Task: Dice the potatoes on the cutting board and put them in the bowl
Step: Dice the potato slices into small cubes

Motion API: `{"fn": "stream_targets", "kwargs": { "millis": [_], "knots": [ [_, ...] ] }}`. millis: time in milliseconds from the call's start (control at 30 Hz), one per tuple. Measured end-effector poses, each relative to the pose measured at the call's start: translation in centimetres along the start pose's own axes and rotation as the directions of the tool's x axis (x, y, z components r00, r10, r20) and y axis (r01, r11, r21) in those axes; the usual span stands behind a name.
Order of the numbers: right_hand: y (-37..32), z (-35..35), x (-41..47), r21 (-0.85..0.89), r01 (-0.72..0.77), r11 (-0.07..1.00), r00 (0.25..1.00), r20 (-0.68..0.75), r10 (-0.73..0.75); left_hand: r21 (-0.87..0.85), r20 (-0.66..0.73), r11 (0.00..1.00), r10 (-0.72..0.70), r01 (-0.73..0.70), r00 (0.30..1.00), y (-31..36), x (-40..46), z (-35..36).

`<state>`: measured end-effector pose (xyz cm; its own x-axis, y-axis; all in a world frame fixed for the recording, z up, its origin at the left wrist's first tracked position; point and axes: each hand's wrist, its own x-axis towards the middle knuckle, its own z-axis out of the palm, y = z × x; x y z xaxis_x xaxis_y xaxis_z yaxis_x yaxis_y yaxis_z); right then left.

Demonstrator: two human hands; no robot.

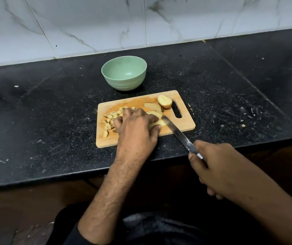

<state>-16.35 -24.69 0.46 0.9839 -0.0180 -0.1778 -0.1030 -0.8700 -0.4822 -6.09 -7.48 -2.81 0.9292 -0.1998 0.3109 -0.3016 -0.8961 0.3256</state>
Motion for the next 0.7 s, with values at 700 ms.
{"fn": "stream_targets", "kwargs": {
  "millis": [700],
  "knots": [
    [-1.1, 0.7, -0.3, -0.154, -0.054, 0.987, 0.994, -0.106, 0.038, -0.072, -0.092, 0.984, -0.169, 0.162, 0.981, 1.8, -1.0, 0.6]
  ]
}}
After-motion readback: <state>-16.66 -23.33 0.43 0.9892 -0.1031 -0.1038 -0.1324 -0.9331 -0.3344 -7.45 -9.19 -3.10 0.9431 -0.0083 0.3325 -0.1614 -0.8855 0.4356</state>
